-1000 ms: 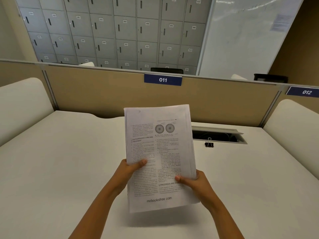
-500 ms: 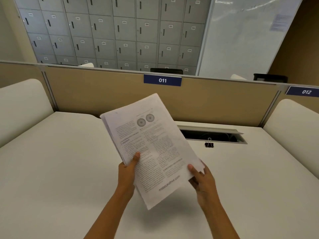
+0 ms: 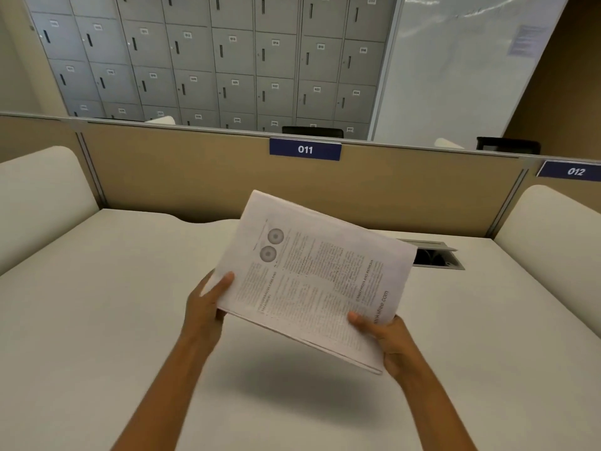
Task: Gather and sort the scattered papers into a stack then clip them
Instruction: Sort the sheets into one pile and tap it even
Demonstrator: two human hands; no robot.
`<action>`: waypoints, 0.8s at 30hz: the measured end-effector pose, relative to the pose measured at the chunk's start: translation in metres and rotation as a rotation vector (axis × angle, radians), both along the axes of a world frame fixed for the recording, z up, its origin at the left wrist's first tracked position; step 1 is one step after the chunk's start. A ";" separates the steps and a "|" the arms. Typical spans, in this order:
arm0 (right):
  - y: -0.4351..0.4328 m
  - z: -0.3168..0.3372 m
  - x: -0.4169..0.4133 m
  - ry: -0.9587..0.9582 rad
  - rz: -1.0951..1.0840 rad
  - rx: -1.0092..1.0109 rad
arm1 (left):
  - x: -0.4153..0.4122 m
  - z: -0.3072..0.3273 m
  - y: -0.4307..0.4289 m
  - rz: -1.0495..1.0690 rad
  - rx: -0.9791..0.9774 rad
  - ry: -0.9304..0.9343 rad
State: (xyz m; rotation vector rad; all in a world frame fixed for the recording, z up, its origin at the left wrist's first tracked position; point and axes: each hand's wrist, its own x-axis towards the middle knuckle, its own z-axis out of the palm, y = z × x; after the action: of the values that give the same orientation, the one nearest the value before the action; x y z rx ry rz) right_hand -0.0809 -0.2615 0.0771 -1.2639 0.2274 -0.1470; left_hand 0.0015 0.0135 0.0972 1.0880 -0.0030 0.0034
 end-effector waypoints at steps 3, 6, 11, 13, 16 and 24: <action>-0.021 0.003 -0.003 0.058 0.068 -0.081 | 0.011 -0.002 0.020 -0.297 0.396 0.021; -0.027 0.003 -0.006 0.115 0.095 -0.188 | 0.015 -0.007 0.015 -0.388 0.572 0.045; -0.018 -0.003 -0.002 0.051 -0.091 -0.233 | 0.004 -0.023 -0.017 -0.092 0.516 -0.120; -0.012 -0.006 0.000 0.011 -0.193 -0.238 | -0.002 -0.028 -0.030 -0.008 0.451 -0.161; -0.007 -0.016 0.000 -0.010 -0.235 -0.247 | -0.003 -0.037 -0.035 0.020 0.427 -0.181; -0.017 -0.042 0.000 0.075 -0.173 -0.316 | 0.012 -0.050 -0.014 -0.191 0.521 -0.030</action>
State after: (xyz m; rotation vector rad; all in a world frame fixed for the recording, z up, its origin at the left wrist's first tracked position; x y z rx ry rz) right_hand -0.0811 -0.2782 0.0347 -1.5648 0.3898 -0.2932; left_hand 0.0130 -0.0005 0.0475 1.6043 -0.1418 -0.1610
